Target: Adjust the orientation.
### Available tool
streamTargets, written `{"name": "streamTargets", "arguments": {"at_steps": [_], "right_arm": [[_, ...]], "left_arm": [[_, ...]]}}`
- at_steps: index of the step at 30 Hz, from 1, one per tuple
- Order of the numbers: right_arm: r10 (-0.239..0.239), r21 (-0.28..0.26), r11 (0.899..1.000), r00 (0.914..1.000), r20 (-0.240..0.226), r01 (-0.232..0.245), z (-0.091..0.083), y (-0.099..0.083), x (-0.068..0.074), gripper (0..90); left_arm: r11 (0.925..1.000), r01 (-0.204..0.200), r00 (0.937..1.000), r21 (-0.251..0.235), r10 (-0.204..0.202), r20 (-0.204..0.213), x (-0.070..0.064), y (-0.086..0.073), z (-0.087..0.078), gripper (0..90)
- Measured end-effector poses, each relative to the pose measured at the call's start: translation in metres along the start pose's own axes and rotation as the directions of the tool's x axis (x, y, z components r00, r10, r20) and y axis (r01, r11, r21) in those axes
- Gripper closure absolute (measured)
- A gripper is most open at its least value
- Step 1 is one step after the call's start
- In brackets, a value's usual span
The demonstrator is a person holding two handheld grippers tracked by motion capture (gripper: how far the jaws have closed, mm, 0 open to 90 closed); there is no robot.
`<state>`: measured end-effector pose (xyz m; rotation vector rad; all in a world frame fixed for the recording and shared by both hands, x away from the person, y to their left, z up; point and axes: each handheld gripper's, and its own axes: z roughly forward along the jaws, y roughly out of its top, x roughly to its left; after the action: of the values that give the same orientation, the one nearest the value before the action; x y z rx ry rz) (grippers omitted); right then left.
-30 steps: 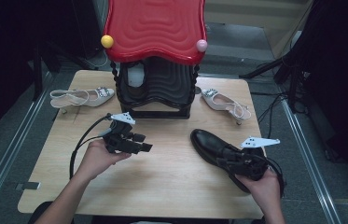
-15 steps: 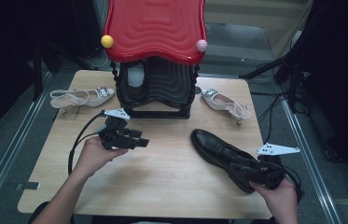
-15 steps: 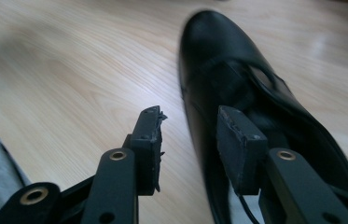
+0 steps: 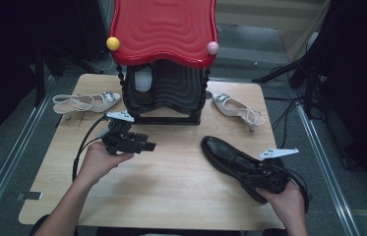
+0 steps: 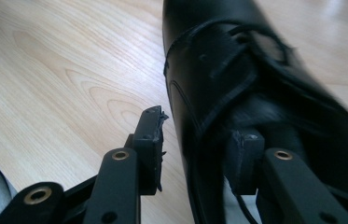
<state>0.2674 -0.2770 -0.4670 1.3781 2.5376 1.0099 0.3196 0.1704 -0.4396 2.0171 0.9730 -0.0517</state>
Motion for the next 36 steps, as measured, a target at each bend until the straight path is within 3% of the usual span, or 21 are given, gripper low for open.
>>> {"name": "streamTargets", "arguments": {"at_steps": [3, 4, 8, 13, 17, 25, 29, 36], "right_arm": [[0.013, 0.016, 1.000, 0.9996, -0.026, -0.013, 0.015, 0.003, -0.001, 70.2], [0.014, 0.025, 1.000, 0.9998, -0.012, -0.013, 0.017, 0.004, -0.001, 74.5], [0.040, 0.015, 0.999, 0.9982, -0.044, -0.040, 0.015, 0.004, -0.004, 81.9], [0.034, 0.005, 0.999, 0.9986, -0.040, -0.034, 0.014, 0.008, -0.001, 82.6], [0.024, 0.000, 1.000, 0.9969, -0.074, -0.024, 0.013, 0.016, 0.003, 82.3], [-0.045, -0.002, 0.999, 0.9933, -0.107, 0.045, 0.024, 0.038, 0.021, 82.0], [-0.065, 0.001, 0.998, 0.9902, -0.124, 0.065, 0.033, 0.048, 0.029, 82.0], [-0.095, 0.003, 0.995, 0.9842, -0.149, 0.097, 0.048, 0.065, 0.041, 81.9]], "left_arm": [[1.0000, 0.009, 1.0000, -0.005, -0.009, 0.001, 0.000, -0.001, -0.002, 45.1], [1.0000, 0.007, 1.0000, -0.005, -0.007, 0.000, 0.000, -0.002, -0.002, 45.0], [1.0000, 0.008, 0.9999, -0.004, -0.008, -0.011, -0.001, -0.005, -0.003, 44.6], [1.0000, 0.005, 0.9998, -0.004, -0.005, -0.022, -0.003, -0.005, -0.005, 44.4], [0.9998, 0.013, 0.9997, -0.013, -0.013, -0.023, -0.004, -0.005, -0.005, 44.3], [0.9999, 0.007, 0.9993, -0.012, -0.008, -0.037, -0.009, -0.008, -0.006, 45.4], [0.9998, -0.020, 0.9992, -0.006, 0.020, -0.036, -0.012, -0.013, -0.008, 57.1], [0.9998, -0.015, 0.9990, -0.015, 0.014, -0.042, -0.011, -0.026, -0.006, 74.5]]}}
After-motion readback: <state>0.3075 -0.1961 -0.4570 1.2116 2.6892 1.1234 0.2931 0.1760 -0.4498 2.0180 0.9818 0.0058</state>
